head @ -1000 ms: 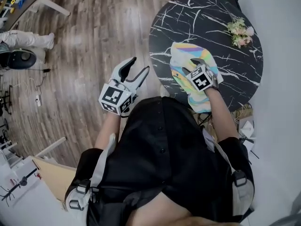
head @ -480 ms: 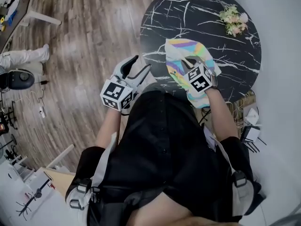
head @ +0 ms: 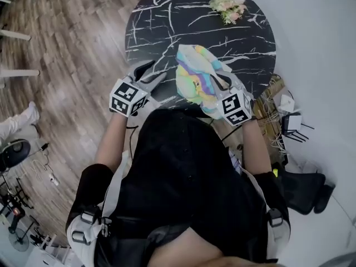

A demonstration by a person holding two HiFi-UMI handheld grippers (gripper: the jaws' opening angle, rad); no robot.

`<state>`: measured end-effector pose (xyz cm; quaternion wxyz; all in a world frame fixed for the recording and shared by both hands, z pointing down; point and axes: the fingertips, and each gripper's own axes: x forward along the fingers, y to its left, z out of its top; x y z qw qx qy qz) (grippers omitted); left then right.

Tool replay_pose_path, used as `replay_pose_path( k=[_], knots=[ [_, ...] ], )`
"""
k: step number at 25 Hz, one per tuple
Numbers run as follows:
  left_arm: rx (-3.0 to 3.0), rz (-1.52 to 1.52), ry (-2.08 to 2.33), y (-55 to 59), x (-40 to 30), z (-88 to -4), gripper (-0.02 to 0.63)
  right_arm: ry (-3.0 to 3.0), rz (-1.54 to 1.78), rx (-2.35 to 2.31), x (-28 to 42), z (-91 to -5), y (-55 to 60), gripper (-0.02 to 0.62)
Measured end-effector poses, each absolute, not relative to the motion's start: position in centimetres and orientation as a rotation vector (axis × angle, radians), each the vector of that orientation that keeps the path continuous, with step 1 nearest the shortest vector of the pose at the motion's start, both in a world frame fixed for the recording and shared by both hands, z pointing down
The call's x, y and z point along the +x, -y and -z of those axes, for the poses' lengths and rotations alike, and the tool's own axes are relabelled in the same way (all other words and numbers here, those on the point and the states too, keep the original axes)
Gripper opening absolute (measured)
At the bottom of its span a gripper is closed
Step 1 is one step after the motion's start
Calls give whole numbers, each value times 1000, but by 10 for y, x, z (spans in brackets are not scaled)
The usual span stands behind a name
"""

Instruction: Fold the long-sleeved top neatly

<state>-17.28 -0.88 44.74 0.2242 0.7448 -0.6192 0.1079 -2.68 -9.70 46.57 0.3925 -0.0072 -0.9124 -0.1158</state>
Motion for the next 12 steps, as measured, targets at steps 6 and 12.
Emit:
replay_pose_path(
  k=[6, 12],
  knots=[
    [2233, -430, 1437, 70, -142, -470, 221, 2293, 268, 110, 24, -468, 104, 31],
    [2379, -633, 1172, 121, -124, -491, 204, 2275, 174, 244, 57, -480, 97, 31]
  ],
)
